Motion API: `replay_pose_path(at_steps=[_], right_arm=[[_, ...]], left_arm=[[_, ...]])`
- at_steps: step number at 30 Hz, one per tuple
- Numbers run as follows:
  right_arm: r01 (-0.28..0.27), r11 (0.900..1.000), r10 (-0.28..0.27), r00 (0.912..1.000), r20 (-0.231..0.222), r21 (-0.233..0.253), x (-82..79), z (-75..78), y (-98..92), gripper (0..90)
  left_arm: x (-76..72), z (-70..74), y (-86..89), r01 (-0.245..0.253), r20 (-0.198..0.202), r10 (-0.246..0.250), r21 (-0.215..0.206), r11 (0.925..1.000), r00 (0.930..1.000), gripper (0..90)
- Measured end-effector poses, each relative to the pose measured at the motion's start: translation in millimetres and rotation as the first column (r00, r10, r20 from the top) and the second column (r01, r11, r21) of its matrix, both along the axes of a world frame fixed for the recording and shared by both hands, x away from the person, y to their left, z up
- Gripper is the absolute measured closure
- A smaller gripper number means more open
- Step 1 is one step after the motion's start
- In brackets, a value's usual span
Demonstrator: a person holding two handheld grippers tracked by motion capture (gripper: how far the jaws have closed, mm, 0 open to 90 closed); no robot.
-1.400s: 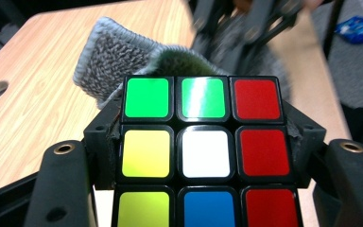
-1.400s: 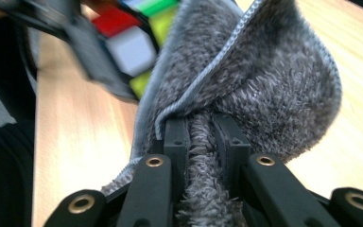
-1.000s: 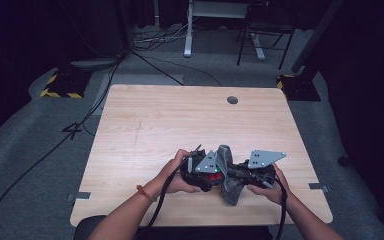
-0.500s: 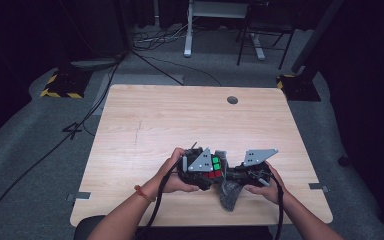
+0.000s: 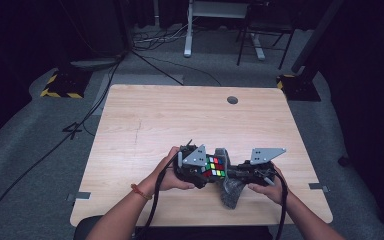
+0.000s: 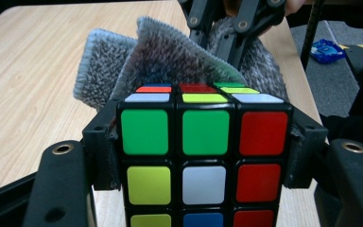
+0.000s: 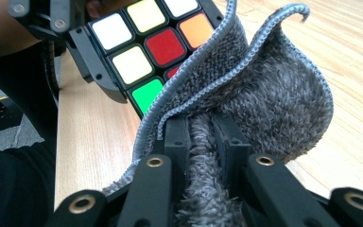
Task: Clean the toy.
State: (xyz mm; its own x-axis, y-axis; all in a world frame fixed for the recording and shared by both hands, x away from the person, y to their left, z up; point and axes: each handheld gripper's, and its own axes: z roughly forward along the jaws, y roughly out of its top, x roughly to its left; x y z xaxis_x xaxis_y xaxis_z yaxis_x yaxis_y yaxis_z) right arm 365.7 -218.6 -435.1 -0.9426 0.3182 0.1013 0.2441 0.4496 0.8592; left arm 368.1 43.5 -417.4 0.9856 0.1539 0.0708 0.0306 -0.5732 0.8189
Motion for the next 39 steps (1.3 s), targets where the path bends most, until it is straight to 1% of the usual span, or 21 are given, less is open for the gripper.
replay_pose_path(at_steps=[2, 4, 7, 8, 10, 12, 14, 15, 18, 21, 24, 25, 26, 28, 29, 30, 31, 33, 35, 37, 39], right_arm=[[0.0, 1.0, 0.0, 1.0, 0.006, 0.005, -0.6, 1.5, -0.5, 77.9], [-0.002, 1.0, 0.002, 1.0, 0.006, 0.014, -1.5, 2.5, -0.7, 77.9], [-0.001, 1.0, 0.001, 0.9999, 0.015, 0.011, -2.3, 2.6, 0.0, 78.0], [-0.002, 1.0, 0.002, 0.9999, 0.014, 0.014, -2.3, 3.0, -0.2, 78.0], [-0.001, 1.0, 0.0, 0.9998, 0.022, 0.02, -2.8, 4.6, -0.3, 78.0], [0.0, 1.0, 0.0, 0.9995, 0.032, 0.005, -3.8, 5.7, 1.2, 78.0], [0.006, 1.0, -0.006, 0.9993, 0.038, -0.002, -4.3, 5.7, 2.7, 78.0], [0.006, 1.0, -0.006, 0.9992, 0.04, 0.001, -4.3, 6.0, 2.6, 78.0], [0.001, 1.0, -0.002, 0.9994, 0.036, 0.028, -4.1, 8.2, 1.1, 78.1], [0.003, 1.0, -0.003, 0.9981, 0.062, 0.001, -6.9, 9.1, 5.5, 78.0], [0.033, 0.999, -0.033, 0.9967, 0.075, 0.005, -5.9, 10.0, 3.2, 78.0], [0.043, 0.999, -0.044, 0.9961, 0.076, 0.006, -4.8, 10.9, 1.1, 78.0], [0.059, 0.998, -0.059, 0.9952, 0.078, 0.002, -3.7, 11.3, -0.8, 78.0], [0.076, 0.997, -0.074, 0.9946, 0.073, -0.024, -1.1, 9.7, -3.0, 77.9], [0.073, 0.996, -0.069, 0.9951, 0.071, -0.051, -0.3, 8.0, -2.3, 77.8], [0.065, 0.996, -0.061, 0.9957, 0.07, -0.065, -0.6, 6.2, -1.1, 77.8], [0.052, 0.997, -0.048, 0.9969, 0.061, -0.063, -1.3, 4.6, 0.7, 77.8], [0.035, 0.997, -0.03, 0.9971, 0.07, -0.071, -4.2, 5.0, 5.1, 77.8], [0.032, 0.998, -0.028, 0.997, 0.073, -0.059, -5.8, 7.2, 5.7, 78.0], [0.035, 0.999, -0.033, 0.9973, 0.065, -0.023, -6.1, 8.5, 3.3, 78.0], [0.041, 0.999, -0.039, 0.996, 0.081, -0.024, -6.9, 10.3, 2.8, 78.1]], left_arm=[[0.4, -0.9, 0.3, 0.002, -0.005, -0.002, 0.016, 0.9999, 1.0, 32.7], [0.6, -2.2, 0.1, 0.003, -0.017, -0.002, 0.019, 0.9998, 0.9999, 32.7], [1.3, -4.2, -2.3, 0.0, -0.018, 0.001, 0.048, 0.9989, 0.9998, 32.6], [1.3, -5.2, -3.4, -0.005, -0.018, 0.006, 0.069, 0.9976, 0.9998, 32.7], [0.8, -8.7, -6.2, -0.005, -0.01, 0.006, 0.097, 0.9953, 0.9999, 32.8], [0.3, -10.8, -8.5, -0.01, 0.011, 0.009, 0.119, 0.9929, 0.9999, 32.9], [1.5, -11.4, -9.0, -0.013, 0.002, 0.013, 0.125, 0.9921, 0.9999, 33.0], [2.1, -11.7, -9.3, -0.016, 0.0, 0.016, 0.125, 0.992, 0.9999, 33.0], [0.4, -15.4, -14.9, -0.02, 0.015, 0.018, 0.163, 0.9865, 0.9997, 33.1], [-1.7, -17.2, -21.2, -0.025, 0.038, 0.018, 0.182, 0.9829, 0.9991, 33.3], [0.5, -12.5, -18.2, -0.043, 0.039, 0.038, 0.153, 0.9873, 0.9985, 33.4], [0.6, -9.8, -15.9, -0.046, 0.04, 0.041, 0.136, 0.9896, 0.9984, 33.5], [0.2, -6.9, -13.4, -0.048, 0.041, 0.044, 0.106, 0.9932, 0.9982, 33.5], [-0.8, 0.5, -8.3, -0.038, 0.031, 0.036, 0.051, 0.998, 0.9989, 33.5], [-2.3, 3.8, -6.8, -0.039, 0.039, 0.038, 0.033, 0.9987, 0.9985, 33.5], [-3.8, 6.7, -6.2, -0.041, 0.051, 0.039, 0.025, 0.9988, 0.9979, 33.5], [-4.7, 8.5, -5.9, -0.031, 0.05, 0.029, 0.026, 0.9992, 0.9983, 33.5], [-6.4, 7.5, -5.6, -0.03, 0.054, 0.029, 0.024, 0.9993, 0.9982, 33.4], [-5.2, 4.9, -5.5, -0.029, 0.041, 0.027, 0.028, 0.9992, 0.9988, 33.3], [-4.8, 1.3, -7.2, -0.037, 0.041, 0.036, 0.038, 0.9986, 0.9985, 33.2], [-3.4, -0.2, -8.1, -0.039, 0.033, 0.037, 0.038, 0.9985, 0.9988, 33.1]])
